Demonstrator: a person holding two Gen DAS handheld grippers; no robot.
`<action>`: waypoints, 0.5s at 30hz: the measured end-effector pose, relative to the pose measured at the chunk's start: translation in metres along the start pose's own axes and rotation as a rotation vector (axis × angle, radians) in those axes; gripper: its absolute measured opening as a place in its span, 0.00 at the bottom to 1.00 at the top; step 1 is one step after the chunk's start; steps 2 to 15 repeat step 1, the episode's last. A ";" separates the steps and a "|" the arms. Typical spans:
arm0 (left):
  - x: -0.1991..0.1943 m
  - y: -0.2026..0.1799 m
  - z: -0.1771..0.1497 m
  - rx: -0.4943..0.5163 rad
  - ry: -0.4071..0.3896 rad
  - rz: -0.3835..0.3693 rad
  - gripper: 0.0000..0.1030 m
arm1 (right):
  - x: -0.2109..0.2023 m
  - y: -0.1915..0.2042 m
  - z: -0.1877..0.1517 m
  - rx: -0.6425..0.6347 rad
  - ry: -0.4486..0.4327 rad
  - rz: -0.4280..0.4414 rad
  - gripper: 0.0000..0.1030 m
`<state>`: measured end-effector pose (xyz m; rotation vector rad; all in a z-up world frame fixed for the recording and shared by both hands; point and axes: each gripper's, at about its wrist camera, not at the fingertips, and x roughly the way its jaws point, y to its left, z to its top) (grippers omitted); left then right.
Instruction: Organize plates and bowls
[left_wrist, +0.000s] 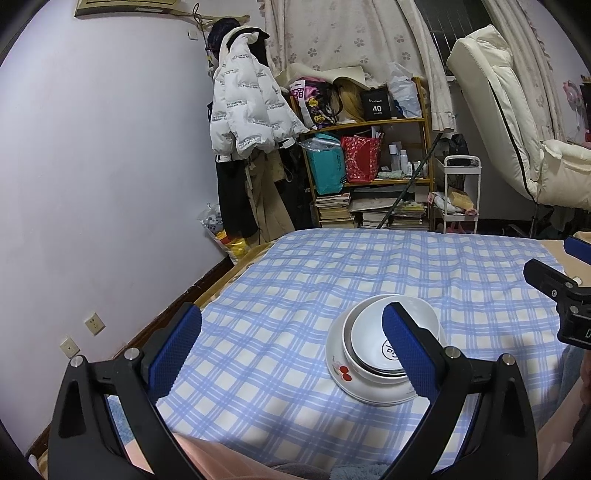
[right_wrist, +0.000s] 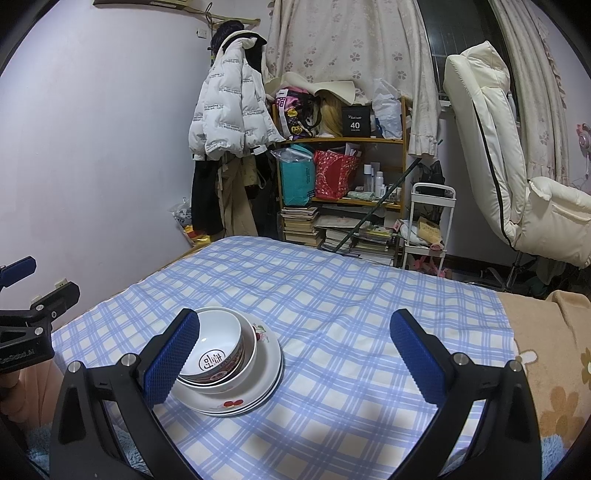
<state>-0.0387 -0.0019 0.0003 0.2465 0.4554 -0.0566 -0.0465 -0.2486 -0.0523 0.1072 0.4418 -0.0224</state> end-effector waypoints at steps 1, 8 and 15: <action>0.000 0.000 0.000 -0.001 0.000 0.000 0.94 | 0.000 -0.001 0.000 -0.001 0.000 -0.001 1.00; 0.000 0.000 0.000 -0.001 0.000 0.000 0.94 | 0.000 -0.001 0.000 -0.001 0.000 -0.001 1.00; 0.000 0.000 0.000 -0.001 0.000 0.000 0.94 | 0.000 -0.001 0.000 -0.001 0.000 -0.001 1.00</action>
